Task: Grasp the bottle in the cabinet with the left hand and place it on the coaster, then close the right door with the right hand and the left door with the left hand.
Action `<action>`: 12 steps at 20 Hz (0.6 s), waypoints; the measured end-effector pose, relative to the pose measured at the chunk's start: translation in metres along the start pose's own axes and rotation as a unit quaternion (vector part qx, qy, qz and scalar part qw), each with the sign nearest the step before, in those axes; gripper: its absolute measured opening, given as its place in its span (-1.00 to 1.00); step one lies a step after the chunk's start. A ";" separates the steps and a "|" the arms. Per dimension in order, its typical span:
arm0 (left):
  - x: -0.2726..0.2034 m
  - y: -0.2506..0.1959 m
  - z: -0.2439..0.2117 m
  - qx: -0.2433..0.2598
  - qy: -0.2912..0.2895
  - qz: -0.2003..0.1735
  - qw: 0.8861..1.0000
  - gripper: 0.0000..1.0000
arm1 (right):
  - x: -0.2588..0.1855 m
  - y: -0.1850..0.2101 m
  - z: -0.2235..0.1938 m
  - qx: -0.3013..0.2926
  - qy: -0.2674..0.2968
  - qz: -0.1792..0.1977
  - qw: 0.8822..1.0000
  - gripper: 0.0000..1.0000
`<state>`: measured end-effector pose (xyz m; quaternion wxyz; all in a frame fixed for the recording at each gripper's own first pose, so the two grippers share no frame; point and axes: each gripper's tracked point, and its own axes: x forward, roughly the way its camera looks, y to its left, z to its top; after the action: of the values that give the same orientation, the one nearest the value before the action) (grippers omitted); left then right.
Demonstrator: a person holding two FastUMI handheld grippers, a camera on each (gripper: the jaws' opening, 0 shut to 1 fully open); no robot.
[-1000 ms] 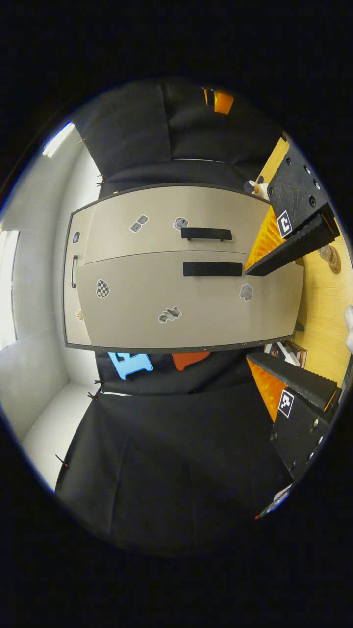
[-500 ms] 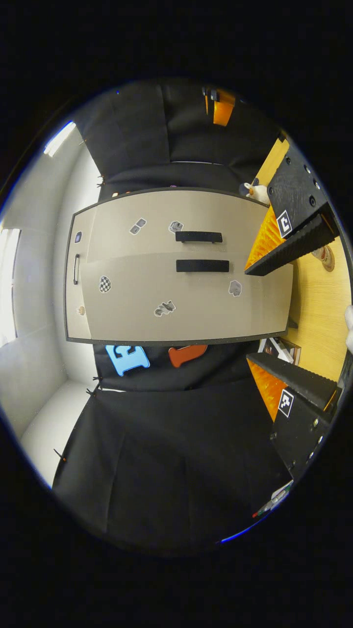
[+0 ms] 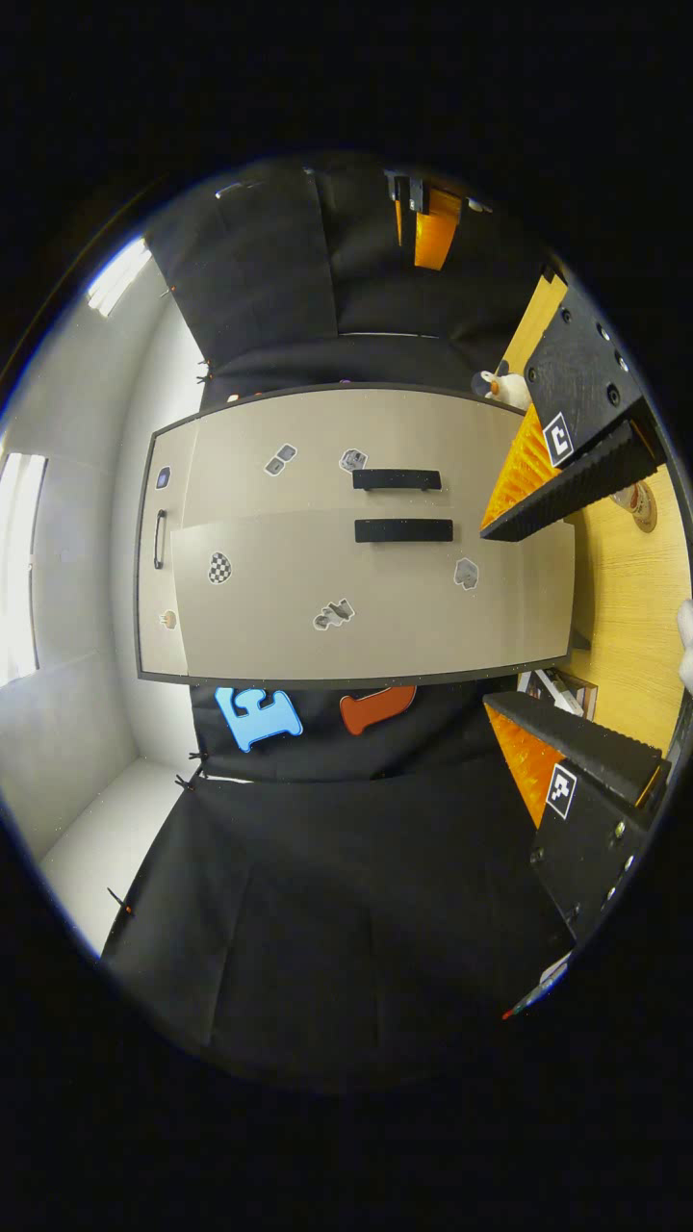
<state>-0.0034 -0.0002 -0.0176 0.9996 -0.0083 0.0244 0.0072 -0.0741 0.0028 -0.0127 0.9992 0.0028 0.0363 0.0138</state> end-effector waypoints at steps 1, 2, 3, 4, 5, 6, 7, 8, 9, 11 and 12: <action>0.000 0.002 0.001 0.002 -0.002 0.001 1.000 0.92 | -0.001 0.002 0.000 0.004 -0.001 0.001 1.000 0.60; -0.001 0.003 0.003 0.001 -0.004 -0.001 1.000 0.92 | -0.001 0.003 0.000 0.006 -0.001 0.001 1.000 0.60; -0.002 0.003 0.004 -0.001 -0.005 -0.003 1.000 0.91 | -0.002 0.004 0.001 0.008 -0.001 0.000 1.000 0.60; -0.003 0.003 0.005 -0.002 -0.007 -0.008 1.000 0.91 | -0.003 0.005 0.001 0.009 -0.003 0.000 1.000 0.60; -0.003 0.003 0.005 -0.005 -0.007 -0.010 1.000 0.91 | -0.004 0.005 0.001 0.009 -0.004 -0.002 1.000 0.60; -0.003 0.004 0.004 -0.005 -0.007 -0.012 1.000 0.91 | -0.004 0.005 0.001 0.008 -0.005 -0.003 1.000 0.60; -0.004 0.005 0.003 -0.003 -0.006 -0.011 1.000 0.91 | -0.005 0.005 0.000 0.007 -0.005 -0.004 1.000 0.60; -0.005 0.008 0.003 -0.002 -0.005 -0.009 1.000 0.92 | -0.005 0.005 0.001 0.007 -0.005 -0.006 1.000 0.60; -0.005 0.010 0.004 -0.003 -0.006 -0.008 1.000 0.92 | -0.006 0.006 0.000 0.008 -0.005 -0.007 1.000 0.60; -0.005 0.013 0.001 -0.005 -0.005 -0.006 1.000 0.91 | -0.007 0.007 -0.002 0.010 -0.004 -0.008 1.000 0.60; -0.007 0.015 0.001 -0.006 -0.005 -0.004 1.000 0.91 | -0.007 0.008 -0.003 0.009 -0.003 -0.008 1.000 0.60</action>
<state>-0.0104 0.0151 -0.0166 0.9997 -0.0147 0.0196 0.0032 -0.0813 0.0104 -0.0149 0.9994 0.0119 0.0330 0.0059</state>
